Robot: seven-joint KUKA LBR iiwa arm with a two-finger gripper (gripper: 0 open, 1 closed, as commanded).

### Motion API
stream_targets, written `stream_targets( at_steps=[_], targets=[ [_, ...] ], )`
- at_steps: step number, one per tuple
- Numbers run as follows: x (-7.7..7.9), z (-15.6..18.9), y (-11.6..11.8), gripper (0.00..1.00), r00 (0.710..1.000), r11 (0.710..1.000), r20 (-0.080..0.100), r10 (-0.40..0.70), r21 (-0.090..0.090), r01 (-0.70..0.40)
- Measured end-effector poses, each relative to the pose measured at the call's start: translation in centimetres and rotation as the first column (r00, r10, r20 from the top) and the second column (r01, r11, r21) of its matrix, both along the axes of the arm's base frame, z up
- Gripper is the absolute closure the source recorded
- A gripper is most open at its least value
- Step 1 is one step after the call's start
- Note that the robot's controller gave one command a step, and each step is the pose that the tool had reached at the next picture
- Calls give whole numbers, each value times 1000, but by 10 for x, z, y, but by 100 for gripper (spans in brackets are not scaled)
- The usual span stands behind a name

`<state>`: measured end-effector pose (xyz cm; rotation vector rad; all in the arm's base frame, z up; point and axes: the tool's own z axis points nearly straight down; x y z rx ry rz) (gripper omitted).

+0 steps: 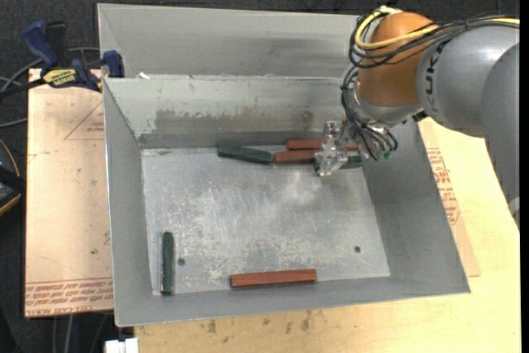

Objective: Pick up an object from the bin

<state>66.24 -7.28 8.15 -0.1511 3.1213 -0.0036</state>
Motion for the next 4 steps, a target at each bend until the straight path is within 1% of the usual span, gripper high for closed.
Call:
stream_targets(
  at_steps=[1, 2, 3, 4],
  targets=[
    [-2, -1, 0, 0, 1000, 1000, -12, 1, 0, -1],
    [0, 0, 0, 100, 1000, 1000, 0, 0, 0, 0],
    [0, 0, 0, 100, 1000, 1000, 0, 0, 0, 0],
    [-24, -1, 8, 0, 974, 974, -3, -226, 3, 226]
  ],
)
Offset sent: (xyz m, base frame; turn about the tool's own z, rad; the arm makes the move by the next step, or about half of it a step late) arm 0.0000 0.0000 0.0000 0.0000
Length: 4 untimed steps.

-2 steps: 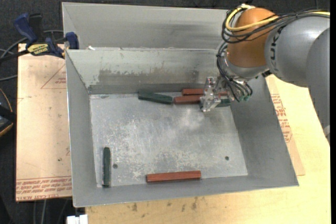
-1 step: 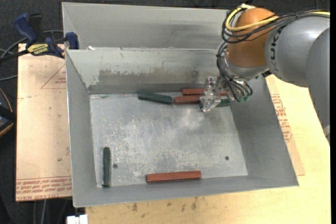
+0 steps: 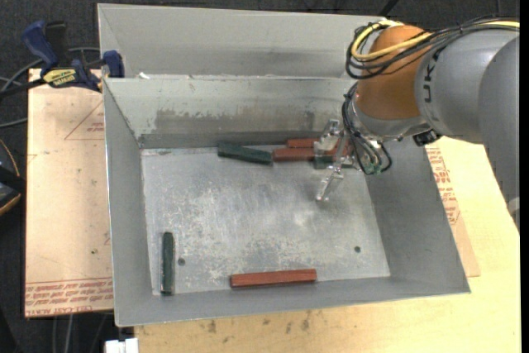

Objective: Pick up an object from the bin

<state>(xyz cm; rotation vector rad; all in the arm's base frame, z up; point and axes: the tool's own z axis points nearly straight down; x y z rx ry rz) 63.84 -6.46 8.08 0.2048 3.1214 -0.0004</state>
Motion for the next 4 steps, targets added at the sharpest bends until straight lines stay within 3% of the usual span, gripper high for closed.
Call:
stream_targets(
  at_steps=[1, 2, 3, 4],
  targets=[
    [0, 0, 0, 0, 1000, 1000, 0, 1, -1, -1],
    [14, 0, -26, 0, 1000, 1000, 0, 20, 7, -20],
    [20, 5, -66, 100, 1000, 1000, 0, -9, 1, 9],
    [20, 5, -66, 100, 1000, 1000, 0, -8, 0, 8]
  ],
)
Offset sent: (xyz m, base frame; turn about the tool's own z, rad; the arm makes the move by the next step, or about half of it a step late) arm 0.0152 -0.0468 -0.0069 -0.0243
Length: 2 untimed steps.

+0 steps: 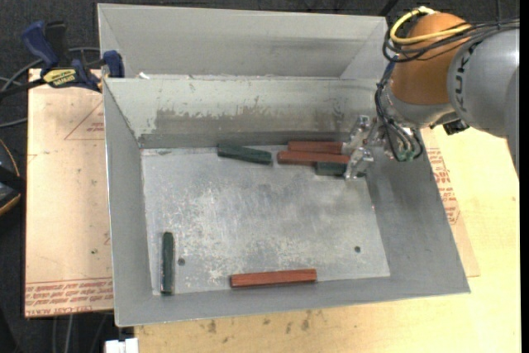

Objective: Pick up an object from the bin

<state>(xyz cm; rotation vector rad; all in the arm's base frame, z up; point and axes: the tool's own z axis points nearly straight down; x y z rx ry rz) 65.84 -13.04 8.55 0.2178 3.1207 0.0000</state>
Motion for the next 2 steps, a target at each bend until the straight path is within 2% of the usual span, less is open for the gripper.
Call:
stream_targets(
  at_steps=[1, 2],
  targets=[
    [-10, 130, 5, 100, 1000, 1000, -9, 29, 1, -29],
    [-10, 130, 6, 100, 1000, 1000, -9, 29, 1, -29]
  ],
)
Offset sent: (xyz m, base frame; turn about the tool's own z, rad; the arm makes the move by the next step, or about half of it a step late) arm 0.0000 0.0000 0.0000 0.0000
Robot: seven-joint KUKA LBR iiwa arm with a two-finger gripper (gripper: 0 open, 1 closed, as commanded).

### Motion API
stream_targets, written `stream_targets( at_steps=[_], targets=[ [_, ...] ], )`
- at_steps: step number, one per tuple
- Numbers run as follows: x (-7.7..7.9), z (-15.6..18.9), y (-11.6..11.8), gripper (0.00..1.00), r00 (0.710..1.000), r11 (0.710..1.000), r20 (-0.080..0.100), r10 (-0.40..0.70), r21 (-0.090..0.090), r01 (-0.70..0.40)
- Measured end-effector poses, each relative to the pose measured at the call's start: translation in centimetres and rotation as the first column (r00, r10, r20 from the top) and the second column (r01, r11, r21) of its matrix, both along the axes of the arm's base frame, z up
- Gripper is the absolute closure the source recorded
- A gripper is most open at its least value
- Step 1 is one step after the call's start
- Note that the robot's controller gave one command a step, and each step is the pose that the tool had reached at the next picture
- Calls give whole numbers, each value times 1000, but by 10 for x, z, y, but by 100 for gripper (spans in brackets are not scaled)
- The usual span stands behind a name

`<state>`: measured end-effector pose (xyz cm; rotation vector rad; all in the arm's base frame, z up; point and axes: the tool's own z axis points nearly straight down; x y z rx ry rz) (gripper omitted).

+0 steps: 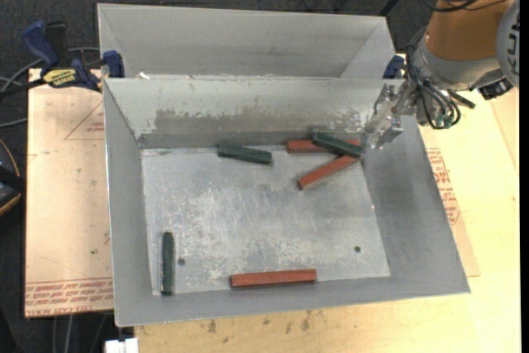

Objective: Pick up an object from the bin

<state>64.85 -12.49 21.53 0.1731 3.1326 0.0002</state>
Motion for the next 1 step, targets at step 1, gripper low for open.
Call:
stream_targets(
  at_steps=[1],
  targets=[
    [0, -108, 6, 0, 999, 999, 6, 48, -1, -48]
  ],
)
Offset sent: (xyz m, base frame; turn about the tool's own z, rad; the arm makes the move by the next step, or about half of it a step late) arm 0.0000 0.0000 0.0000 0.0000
